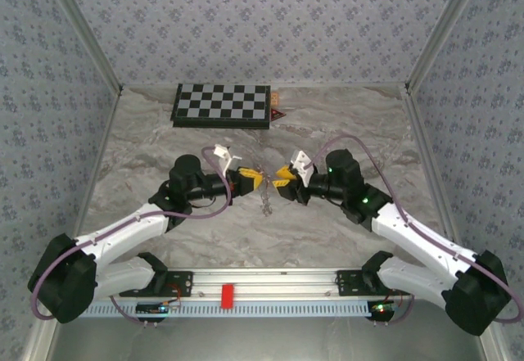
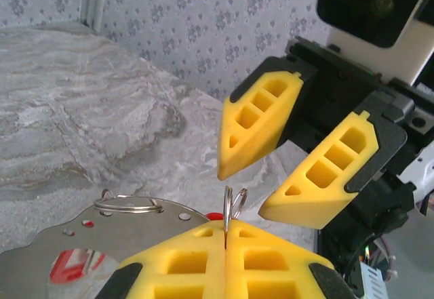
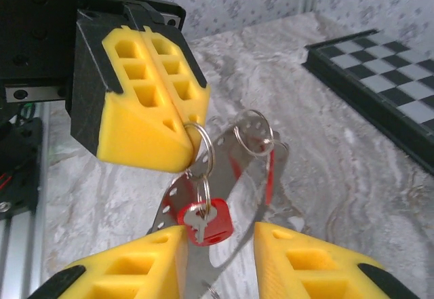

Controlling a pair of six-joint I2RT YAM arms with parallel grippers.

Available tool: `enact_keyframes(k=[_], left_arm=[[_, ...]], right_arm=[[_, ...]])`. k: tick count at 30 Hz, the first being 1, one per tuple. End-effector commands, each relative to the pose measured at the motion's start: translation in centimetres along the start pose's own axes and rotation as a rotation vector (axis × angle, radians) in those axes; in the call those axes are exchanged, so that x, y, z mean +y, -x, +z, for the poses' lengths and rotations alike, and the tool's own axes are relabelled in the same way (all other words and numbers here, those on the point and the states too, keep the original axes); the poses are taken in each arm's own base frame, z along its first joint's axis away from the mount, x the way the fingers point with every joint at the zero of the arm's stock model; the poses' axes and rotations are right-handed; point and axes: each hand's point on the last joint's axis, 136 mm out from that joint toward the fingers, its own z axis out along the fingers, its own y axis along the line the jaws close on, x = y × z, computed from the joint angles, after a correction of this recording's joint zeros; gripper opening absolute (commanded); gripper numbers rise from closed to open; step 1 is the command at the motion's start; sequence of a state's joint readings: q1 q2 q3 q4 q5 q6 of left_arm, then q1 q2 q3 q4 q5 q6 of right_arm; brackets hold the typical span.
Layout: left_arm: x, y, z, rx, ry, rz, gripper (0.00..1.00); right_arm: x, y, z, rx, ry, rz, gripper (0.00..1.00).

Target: Put the keys on the keyring

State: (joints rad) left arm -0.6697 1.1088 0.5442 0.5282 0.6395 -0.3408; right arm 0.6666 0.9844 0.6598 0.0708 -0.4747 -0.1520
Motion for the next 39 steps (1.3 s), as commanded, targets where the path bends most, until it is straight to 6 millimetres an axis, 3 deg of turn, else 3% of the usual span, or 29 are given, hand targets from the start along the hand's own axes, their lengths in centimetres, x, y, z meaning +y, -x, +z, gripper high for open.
enact_keyframes(k=[1, 12, 27, 39], left_arm=[[-1.0, 2.7, -0.1, -0.112, -0.034, 0.031, 0.00], [-1.2, 2.7, 0.0, -0.102, -0.043, 0.026, 0.00], [-1.4, 3.1, 0.0, -0.110, -0.050, 0.028, 0.00], [-1.3, 4.2, -0.3, -0.169, -0.034, 0.009, 0.00]], right_arm=[[-0.8, 1.8, -0.5, -0.088, -0.069, -0.030, 0.31], [0.1, 3.2, 0.2, -0.133, -0.032, -0.074, 0.30], [0.7, 3.0, 0.9, -0.111, -0.004, -0.099, 0.00], [2.4, 1.3, 2.5, -0.039, 0.044, -0.118, 0.00]])
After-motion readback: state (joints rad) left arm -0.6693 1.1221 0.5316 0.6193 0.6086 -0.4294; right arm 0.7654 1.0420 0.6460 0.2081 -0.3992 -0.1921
